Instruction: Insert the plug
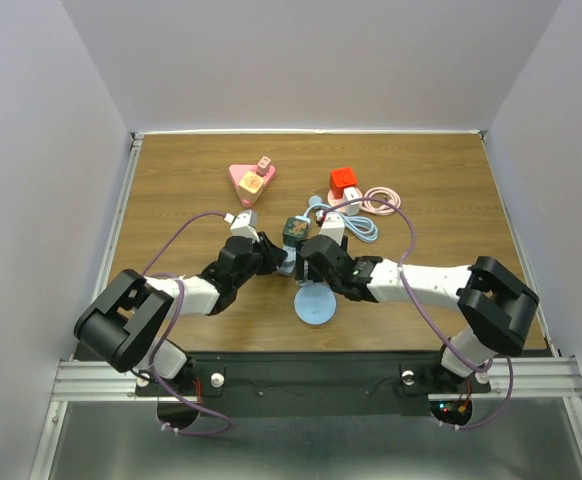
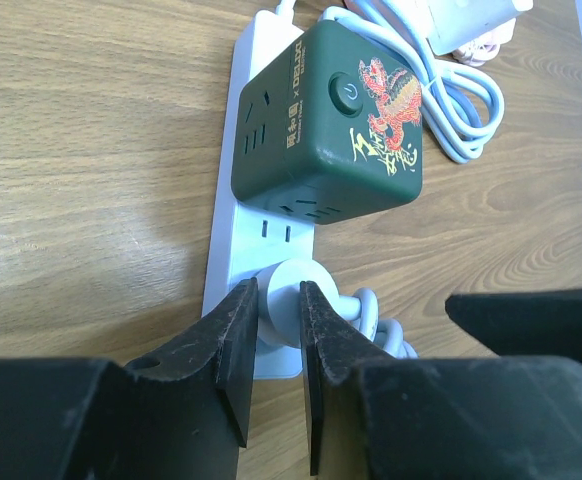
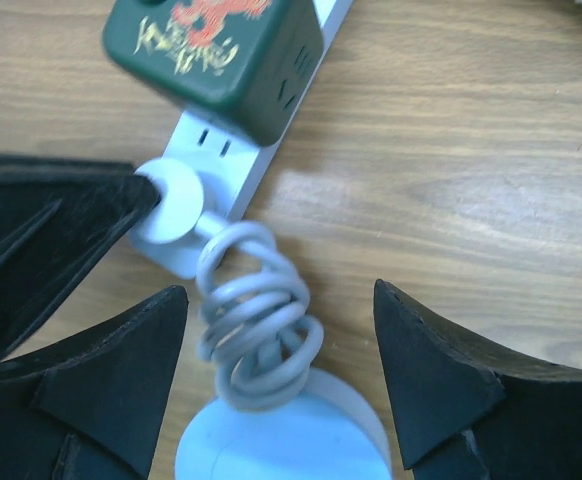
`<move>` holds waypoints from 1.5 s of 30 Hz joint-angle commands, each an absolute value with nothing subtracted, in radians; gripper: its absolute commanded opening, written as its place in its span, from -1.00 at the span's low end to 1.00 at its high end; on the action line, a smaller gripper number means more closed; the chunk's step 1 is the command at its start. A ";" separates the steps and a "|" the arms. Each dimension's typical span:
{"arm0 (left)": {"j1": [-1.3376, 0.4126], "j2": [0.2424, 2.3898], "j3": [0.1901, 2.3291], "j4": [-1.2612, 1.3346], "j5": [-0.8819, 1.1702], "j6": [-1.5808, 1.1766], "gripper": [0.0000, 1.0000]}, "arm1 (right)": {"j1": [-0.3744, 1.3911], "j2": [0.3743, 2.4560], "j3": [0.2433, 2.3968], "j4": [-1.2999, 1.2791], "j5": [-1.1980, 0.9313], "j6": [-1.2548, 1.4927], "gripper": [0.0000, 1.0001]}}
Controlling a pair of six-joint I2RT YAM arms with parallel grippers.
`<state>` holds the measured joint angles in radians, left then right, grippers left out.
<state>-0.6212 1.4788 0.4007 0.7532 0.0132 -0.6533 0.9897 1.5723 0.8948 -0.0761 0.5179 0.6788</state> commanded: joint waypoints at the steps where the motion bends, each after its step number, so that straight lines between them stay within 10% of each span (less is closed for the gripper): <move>1: -0.647 1.574 0.371 0.494 0.038 -0.626 -0.86 | 0.974 1.601 0.945 -0.028 0.563 0.687 0.59; 29: -0.647 1.571 0.373 0.486 0.038 -0.626 -0.92 | 0.923 1.690 0.945 0.097 0.436 0.687 0.57; 45: -0.658 1.597 0.365 0.476 0.048 -0.653 -1.00 | 0.927 1.735 0.891 0.005 0.351 0.710 -0.33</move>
